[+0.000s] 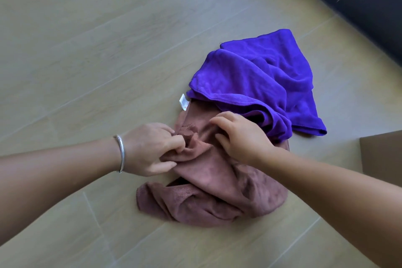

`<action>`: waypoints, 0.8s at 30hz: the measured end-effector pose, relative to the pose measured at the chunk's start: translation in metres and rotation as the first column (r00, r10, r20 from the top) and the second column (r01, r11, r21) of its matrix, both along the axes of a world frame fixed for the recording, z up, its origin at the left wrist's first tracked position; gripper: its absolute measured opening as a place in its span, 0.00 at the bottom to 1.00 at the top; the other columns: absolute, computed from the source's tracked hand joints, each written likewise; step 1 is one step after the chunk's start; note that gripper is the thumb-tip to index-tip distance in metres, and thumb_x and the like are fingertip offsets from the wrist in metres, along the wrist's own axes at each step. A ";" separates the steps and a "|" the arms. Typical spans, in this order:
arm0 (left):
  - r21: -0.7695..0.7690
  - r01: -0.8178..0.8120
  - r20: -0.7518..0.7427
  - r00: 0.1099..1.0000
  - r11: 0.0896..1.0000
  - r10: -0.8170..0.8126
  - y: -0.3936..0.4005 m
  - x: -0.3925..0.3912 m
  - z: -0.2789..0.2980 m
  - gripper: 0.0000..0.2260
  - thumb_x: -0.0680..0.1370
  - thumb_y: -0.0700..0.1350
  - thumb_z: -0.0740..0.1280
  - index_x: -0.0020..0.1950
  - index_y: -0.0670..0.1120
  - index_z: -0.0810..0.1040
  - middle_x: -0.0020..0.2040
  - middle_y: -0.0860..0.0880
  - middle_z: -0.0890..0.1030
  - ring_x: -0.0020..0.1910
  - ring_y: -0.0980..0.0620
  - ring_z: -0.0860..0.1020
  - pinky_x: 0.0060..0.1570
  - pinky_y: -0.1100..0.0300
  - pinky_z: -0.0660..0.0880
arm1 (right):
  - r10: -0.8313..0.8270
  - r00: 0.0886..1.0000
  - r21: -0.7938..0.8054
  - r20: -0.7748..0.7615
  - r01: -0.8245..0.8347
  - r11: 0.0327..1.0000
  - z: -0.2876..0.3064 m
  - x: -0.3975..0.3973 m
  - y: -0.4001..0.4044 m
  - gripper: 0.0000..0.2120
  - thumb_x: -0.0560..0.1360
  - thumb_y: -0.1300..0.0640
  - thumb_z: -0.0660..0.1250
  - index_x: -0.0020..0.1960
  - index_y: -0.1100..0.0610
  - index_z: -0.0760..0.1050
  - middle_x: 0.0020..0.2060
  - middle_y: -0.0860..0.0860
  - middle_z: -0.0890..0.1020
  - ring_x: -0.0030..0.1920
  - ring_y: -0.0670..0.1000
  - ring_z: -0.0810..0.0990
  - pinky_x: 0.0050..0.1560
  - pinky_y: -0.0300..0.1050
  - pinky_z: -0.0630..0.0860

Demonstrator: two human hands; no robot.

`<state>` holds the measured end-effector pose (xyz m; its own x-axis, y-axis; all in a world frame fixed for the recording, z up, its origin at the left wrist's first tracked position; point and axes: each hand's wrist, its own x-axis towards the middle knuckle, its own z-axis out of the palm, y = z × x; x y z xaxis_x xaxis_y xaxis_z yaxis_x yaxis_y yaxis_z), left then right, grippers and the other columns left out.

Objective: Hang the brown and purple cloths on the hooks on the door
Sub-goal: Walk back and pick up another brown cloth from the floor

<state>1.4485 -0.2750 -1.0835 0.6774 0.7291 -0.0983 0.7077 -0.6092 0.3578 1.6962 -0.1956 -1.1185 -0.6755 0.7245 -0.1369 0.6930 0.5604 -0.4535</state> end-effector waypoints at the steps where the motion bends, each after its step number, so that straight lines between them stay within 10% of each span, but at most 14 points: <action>1: -0.015 -0.021 -0.068 0.997 1.000 0.020 -0.006 -0.011 -0.002 0.13 0.71 0.51 0.69 0.52 0.46 0.76 0.37 0.51 0.79 0.40 0.46 0.78 0.56 0.56 0.72 | -0.010 0.999 0.045 0.050 0.008 0.999 -0.001 -0.005 0.002 0.19 0.75 0.52 0.65 0.65 0.50 0.71 0.62 0.46 0.74 0.60 0.51 0.73 0.55 0.48 0.74; 4: -0.117 -0.068 -0.359 0.933 0.991 0.022 -0.020 -0.045 -0.010 0.23 0.75 0.55 0.61 0.68 0.48 0.68 0.52 0.49 0.81 0.54 0.47 0.78 0.68 0.61 0.59 | -0.069 0.978 0.073 0.197 0.056 0.996 -0.003 -0.011 0.008 0.26 0.73 0.42 0.66 0.67 0.50 0.67 0.62 0.48 0.72 0.62 0.53 0.70 0.58 0.51 0.71; 9: -0.284 -0.101 -0.695 0.707 0.954 -0.132 -0.028 -0.076 -0.012 0.10 0.77 0.45 0.55 0.55 0.56 0.70 0.55 0.55 0.77 0.59 0.53 0.74 0.74 0.52 0.46 | -0.095 0.938 0.215 0.335 0.022 0.976 -0.007 -0.008 0.016 0.28 0.74 0.33 0.55 0.66 0.48 0.69 0.62 0.50 0.74 0.65 0.54 0.68 0.64 0.58 0.62; 14: -0.338 -0.245 -0.868 0.453 0.909 -0.201 -0.032 -0.099 -0.013 0.13 0.75 0.41 0.59 0.55 0.55 0.74 0.59 0.54 0.76 0.63 0.51 0.72 0.71 0.48 0.56 | -0.287 0.807 0.320 0.515 0.130 0.939 -0.007 0.017 0.050 0.28 0.73 0.35 0.58 0.67 0.50 0.67 0.63 0.55 0.73 0.67 0.57 0.65 0.67 0.65 0.56; 16: -0.336 -0.401 -0.855 0.510 0.852 -0.097 -0.029 -0.098 -0.016 0.10 0.73 0.41 0.61 0.51 0.53 0.75 0.56 0.52 0.77 0.58 0.50 0.75 0.58 0.57 0.68 | -0.297 0.783 0.343 0.547 0.113 0.932 -0.006 0.021 0.050 0.26 0.73 0.38 0.60 0.65 0.51 0.67 0.61 0.56 0.74 0.65 0.59 0.67 0.68 0.64 0.56; 19: -0.283 -0.760 -0.631 0.607 0.585 0.483 -0.011 -0.084 -0.030 0.07 0.73 0.39 0.59 0.45 0.47 0.76 0.51 0.46 0.81 0.49 0.44 0.77 0.47 0.58 0.73 | -0.191 0.888 0.243 0.419 0.093 0.966 -0.006 0.010 0.036 0.20 0.75 0.46 0.61 0.63 0.52 0.70 0.58 0.54 0.77 0.59 0.59 0.73 0.62 0.54 0.68; 24: -0.397 -0.918 -0.400 0.157 -0.016 0.903 0.018 -0.061 -0.043 0.21 0.74 0.55 0.65 0.57 0.38 0.76 0.55 0.37 0.79 0.53 0.39 0.78 0.48 0.53 0.73 | -0.387 0.914 -0.293 0.123 0.406 0.865 -0.009 -0.016 0.013 0.31 0.71 0.43 0.70 0.70 0.55 0.66 0.62 0.54 0.73 0.61 0.54 0.74 0.62 0.47 0.71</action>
